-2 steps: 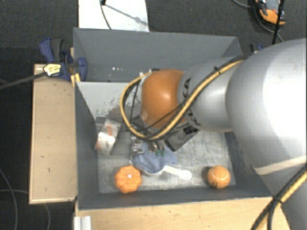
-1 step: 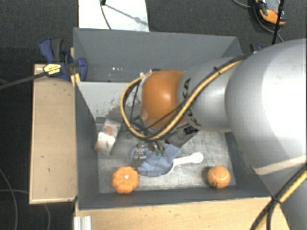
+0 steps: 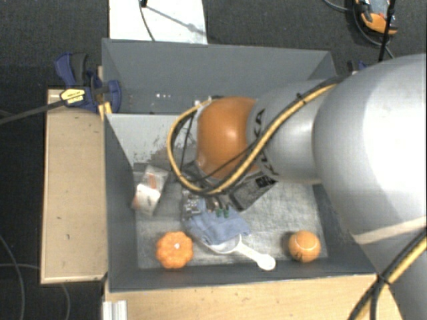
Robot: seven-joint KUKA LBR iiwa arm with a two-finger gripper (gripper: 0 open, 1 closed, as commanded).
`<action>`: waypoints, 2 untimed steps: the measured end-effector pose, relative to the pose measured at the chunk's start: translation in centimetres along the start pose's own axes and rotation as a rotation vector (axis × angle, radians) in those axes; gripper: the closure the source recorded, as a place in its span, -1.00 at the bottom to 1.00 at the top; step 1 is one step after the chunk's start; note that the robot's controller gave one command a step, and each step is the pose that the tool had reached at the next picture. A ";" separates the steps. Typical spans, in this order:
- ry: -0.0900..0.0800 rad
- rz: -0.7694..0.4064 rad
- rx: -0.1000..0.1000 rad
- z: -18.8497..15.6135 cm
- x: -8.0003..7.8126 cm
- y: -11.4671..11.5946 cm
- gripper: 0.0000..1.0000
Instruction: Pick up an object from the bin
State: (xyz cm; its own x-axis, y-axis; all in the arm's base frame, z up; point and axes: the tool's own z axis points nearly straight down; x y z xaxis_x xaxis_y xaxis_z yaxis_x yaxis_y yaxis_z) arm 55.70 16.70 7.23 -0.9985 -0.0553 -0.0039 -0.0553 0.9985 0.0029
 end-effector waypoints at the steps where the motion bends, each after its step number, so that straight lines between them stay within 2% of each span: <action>1: 0.001 0.004 0.001 0.1 0.0 -0.1 -1.00; 2: 0.000 0.004 0.000 0.0 0.0 0.0 1.00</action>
Offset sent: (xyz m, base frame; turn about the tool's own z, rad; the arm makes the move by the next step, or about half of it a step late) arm 0.0000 0.0000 0.0000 0.0000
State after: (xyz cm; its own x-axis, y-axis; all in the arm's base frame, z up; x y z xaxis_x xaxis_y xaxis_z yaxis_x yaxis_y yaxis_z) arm 55.70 16.68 7.24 -0.9987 -0.0511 -0.0039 -0.0511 0.9987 0.0029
